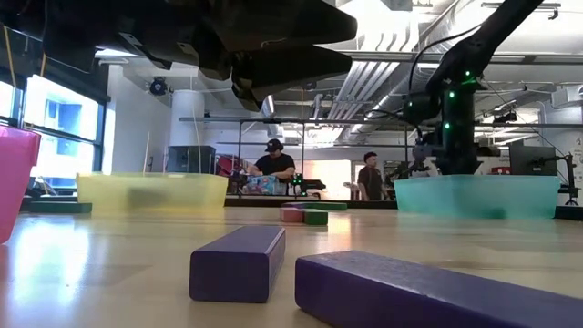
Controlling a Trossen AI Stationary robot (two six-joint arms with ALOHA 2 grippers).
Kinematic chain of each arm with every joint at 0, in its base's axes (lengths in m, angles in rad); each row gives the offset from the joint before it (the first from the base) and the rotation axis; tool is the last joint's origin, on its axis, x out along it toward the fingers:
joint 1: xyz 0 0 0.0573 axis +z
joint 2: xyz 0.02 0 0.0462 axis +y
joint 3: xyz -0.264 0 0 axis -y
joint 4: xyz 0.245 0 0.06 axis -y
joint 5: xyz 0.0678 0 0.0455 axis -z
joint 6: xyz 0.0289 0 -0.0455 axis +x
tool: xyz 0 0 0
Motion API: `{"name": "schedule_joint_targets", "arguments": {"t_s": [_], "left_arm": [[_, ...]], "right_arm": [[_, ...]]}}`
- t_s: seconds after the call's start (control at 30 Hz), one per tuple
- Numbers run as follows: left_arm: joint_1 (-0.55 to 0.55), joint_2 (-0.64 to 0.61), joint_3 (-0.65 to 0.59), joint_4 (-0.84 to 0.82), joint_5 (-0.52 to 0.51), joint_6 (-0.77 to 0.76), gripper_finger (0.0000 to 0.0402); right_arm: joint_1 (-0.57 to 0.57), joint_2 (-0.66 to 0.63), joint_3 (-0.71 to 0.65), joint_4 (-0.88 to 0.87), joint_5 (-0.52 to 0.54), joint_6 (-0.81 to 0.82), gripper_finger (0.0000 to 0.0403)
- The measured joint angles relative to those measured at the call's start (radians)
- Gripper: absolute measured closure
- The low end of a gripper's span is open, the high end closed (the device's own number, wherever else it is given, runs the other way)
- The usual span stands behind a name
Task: Sort blocks
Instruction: Put the green wooden block into the green bin, then put the purple wooden block into the yellow bin
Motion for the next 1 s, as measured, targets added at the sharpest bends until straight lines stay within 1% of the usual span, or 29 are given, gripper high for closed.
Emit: {"name": "schedule_joint_targets", "arguments": {"t_s": [0.2, 0.3, 0.37, 0.5, 0.6, 0.67, 0.77, 0.87, 0.93, 1.0], "left_arm": [[-0.003, 0.0, 0.0, -0.001, 0.0, 0.0, 0.0223], [-0.003, 0.0, 0.0, -0.005, 0.0, 0.0, 0.0223], [-0.002, 0.0, 0.0, -0.005, 0.0, 0.0, 0.0223], [-0.001, 0.0, 0.0, -0.005, 0.0, 0.0, 0.0223], [-0.001, 0.0, 0.0, -0.006, 0.0, 0.0, 0.0223], [-0.001, 0.0, 0.0, -0.006, -0.007, 0.001, 0.0223], [-0.001, 0.0, 0.0, -0.012, -0.075, -0.013, 0.0223], [0.003, 0.0, 0.001, -0.041, -0.191, -0.082, 0.0223], [0.015, 0.0, 0.001, -0.082, -0.266, -0.138, 0.0223], [0.037, -0.004, 0.001, -0.131, -0.303, -0.183, 0.0223]], "right_arm": [[0.0, 0.025, 0.0, -0.032, 0.001, -0.033, 0.0355], [-0.004, 0.024, 0.0, -0.035, 0.008, -0.055, 0.0345], [-0.005, 0.024, 0.0, -0.035, 0.006, -0.058, 0.0328], [-0.013, 0.021, 0.0, -0.033, 0.014, -0.073, 0.028], [-0.02, 0.003, 0.0, -0.03, 0.063, -0.077, 0.0253], [-0.02, -0.018, 0.0, -0.026, 0.104, -0.078, 0.0245], [-0.011, -0.07, 0.0, -0.008, 0.159, -0.079, 0.0242], [0.023, -0.149, 0.0, 0.028, 0.188, -0.086, 0.0242], [0.068, -0.214, 0.0, 0.06, 0.196, -0.106, 0.0242], [0.13, -0.28, 0.0, 0.091, 0.196, -0.123, 0.0242]]}}
